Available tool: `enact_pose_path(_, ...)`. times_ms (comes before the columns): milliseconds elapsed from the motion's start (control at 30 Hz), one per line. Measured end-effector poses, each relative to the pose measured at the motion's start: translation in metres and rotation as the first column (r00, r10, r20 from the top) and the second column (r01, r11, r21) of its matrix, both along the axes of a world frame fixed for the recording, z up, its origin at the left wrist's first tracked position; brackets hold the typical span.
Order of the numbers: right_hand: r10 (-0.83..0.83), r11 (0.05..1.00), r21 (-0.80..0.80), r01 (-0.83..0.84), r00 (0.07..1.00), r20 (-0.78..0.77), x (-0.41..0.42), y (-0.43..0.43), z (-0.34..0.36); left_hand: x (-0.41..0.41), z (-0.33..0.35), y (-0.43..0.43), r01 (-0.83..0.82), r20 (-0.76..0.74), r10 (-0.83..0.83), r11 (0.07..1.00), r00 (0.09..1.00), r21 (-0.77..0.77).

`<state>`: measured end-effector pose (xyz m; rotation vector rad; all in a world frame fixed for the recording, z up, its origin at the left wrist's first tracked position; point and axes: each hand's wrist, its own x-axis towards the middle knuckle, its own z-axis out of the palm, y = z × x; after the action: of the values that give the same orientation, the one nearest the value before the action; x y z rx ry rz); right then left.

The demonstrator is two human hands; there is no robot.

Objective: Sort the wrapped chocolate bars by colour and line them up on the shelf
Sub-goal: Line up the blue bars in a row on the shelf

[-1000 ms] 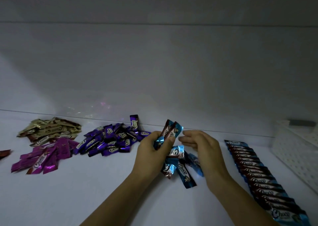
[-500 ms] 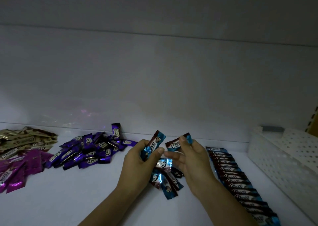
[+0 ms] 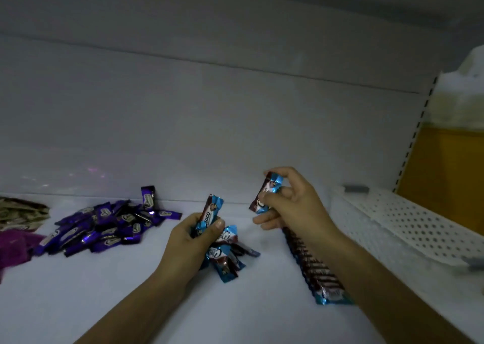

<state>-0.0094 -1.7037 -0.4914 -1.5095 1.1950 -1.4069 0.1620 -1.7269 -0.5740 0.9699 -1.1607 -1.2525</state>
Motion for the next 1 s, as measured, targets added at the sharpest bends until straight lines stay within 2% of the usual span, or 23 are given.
enact_pose_path(100, -0.065, 0.998, -0.015, 0.064, 0.986, -0.156, -0.026, 0.017, 0.010, 0.001, -0.004, 0.005, -0.020, 0.045, 0.021, 0.999, 0.999, -0.031)
enact_pose_path(200, -0.073, 0.997, -0.002, 0.078, 0.928, -0.365, -0.057, 0.040, 0.013, 0.000, -0.005, 0.008, -0.053, 0.069, 0.057, 0.996, 0.996, -0.069)
enact_pose_path(333, 0.061, 0.993, 0.118, -0.011, 0.902, -0.428, -0.091, 0.081, -0.001, -0.009, -0.005, 0.016, -0.006, 0.104, 0.018, 0.993, 0.994, -0.119)
enact_pose_path(400, 0.073, 0.988, 0.154, 0.001, 0.876, -0.477, -0.102, 0.095, -0.018, -0.015, -0.003, 0.022, 0.045, 0.125, -0.029, 0.991, 0.992, -0.127)
enact_pose_path(533, 0.040, 0.986, 0.146, 0.084, 0.725, -0.687, -0.117, 0.107, -0.052, -0.025, -0.002, 0.032, 0.118, 0.220, -0.082, 0.981, 0.972, -0.153)
enact_pose_path(700, -0.145, 0.985, -0.043, 0.166, 0.674, -0.724, -0.119, 0.098, -0.069, -0.031, -0.003, 0.039, 0.171, 0.299, -0.102, 0.962, 0.949, -0.214)
enact_pose_path(1000, -0.167, 0.986, -0.117, 0.122, 0.610, -0.775, -0.117, 0.081, -0.073, -0.034, -0.008, 0.037, 0.186, 0.320, -0.098, 0.948, 0.942, -0.257)
